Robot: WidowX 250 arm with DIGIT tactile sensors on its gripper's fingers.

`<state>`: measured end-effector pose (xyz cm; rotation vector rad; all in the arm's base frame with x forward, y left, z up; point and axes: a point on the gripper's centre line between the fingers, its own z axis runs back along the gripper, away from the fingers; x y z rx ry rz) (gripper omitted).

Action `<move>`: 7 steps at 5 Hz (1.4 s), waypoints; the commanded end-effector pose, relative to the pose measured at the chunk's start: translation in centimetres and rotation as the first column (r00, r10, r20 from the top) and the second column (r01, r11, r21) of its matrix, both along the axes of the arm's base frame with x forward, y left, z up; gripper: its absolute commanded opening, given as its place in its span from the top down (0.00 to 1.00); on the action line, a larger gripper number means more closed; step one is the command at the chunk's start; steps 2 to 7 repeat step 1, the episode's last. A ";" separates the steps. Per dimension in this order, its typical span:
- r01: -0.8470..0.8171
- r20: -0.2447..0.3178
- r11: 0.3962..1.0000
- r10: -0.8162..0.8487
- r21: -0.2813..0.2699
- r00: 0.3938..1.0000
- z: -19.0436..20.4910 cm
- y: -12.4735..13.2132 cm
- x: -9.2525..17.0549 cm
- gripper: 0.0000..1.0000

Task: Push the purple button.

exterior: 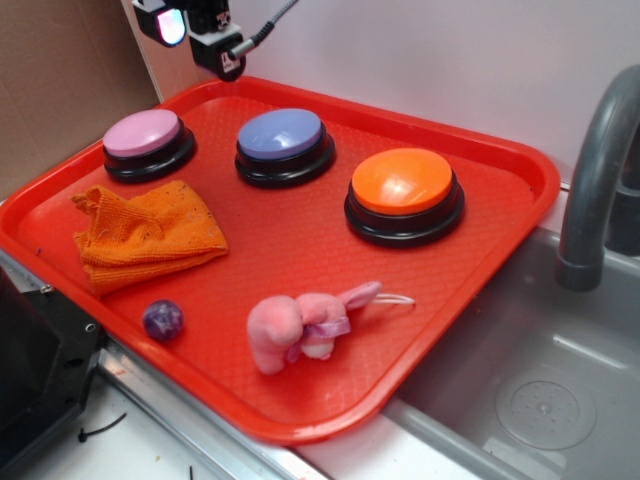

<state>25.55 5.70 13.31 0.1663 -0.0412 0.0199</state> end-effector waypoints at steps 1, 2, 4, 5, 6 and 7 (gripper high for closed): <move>0.006 0.119 1.000 -0.008 0.018 0.993 3.9 -0.6 -1.0 0.00; 0.006 0.119 1.000 -0.008 0.018 0.993 3.9 -0.6 -1.0 0.00; 0.006 0.119 1.000 -0.008 0.018 0.993 3.9 -0.6 -1.0 0.00; 0.006 0.119 1.000 -0.008 0.018 0.993 3.9 -0.6 -1.0 0.00; 0.006 0.119 1.000 -0.008 0.018 0.993 3.9 -0.6 -1.0 0.00; 0.006 0.119 1.000 -0.008 0.018 0.993 3.9 -0.6 -1.0 0.00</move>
